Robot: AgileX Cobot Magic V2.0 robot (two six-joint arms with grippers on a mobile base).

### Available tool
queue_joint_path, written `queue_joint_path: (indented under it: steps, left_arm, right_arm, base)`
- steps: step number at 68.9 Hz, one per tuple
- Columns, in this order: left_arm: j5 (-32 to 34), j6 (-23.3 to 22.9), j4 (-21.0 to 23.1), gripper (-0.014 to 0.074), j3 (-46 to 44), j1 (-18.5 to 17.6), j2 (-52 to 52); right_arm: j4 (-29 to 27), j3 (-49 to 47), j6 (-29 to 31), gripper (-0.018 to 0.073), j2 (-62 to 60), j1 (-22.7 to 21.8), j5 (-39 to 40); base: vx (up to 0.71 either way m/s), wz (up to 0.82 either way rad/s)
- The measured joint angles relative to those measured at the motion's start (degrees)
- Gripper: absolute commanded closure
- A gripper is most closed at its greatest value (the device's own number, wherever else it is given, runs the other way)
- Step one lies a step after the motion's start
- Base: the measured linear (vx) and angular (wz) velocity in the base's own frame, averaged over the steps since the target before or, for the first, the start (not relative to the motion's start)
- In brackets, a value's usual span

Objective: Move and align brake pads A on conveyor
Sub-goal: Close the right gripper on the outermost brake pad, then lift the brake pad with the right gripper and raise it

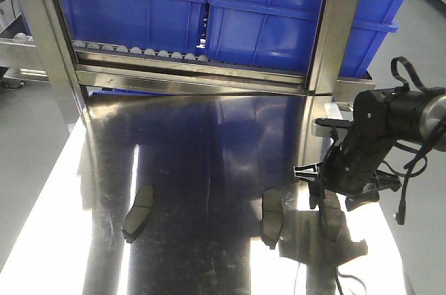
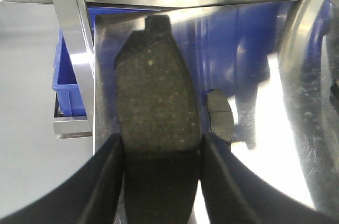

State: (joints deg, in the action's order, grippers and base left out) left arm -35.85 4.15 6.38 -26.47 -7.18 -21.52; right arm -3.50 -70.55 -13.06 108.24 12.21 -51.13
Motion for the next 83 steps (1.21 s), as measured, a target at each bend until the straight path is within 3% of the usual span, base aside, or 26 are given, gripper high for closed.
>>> queue_joint_path:
  steps: [11, 21, 45, 61, 83]
  left_arm:
    - [0.0, 0.0, 0.0, 0.0603, 0.0, 0.0, 0.0]
    - [0.0, 0.0, 0.0, 0.0603, 0.0, 0.0, 0.0]
    - [0.0, 0.0, 0.0, 0.0603, 0.0, 0.0, 0.0]
    - [0.0, 0.0, 0.0, 0.0603, 0.0, 0.0, 0.0]
    - [0.0, 0.0, 0.0, 0.0603, 0.0, 0.0, 0.0]
  right_arm:
    - [0.05, -0.33, -0.14, 0.01, 1.75, 0.0, -0.07]
    - [0.38, -0.65, -0.21, 0.017, 2.3, 0.0, -0.24]
    - [1.41, -0.76, -0.39, 0.0578, 2.48, 0.0, -0.24]
    - [2.94, 0.88, -0.44, 0.0571, -0.43, 0.0, 0.21]
    - [4.84, 9.69, -0.44, 0.057, -18.14, 0.0, 5.47]
  base:
    - [0.0, 0.0]
    - [0.0, 0.0]
    - [0.0, 0.0]
    - [0.0, 0.0]
    - [0.0, 0.0]
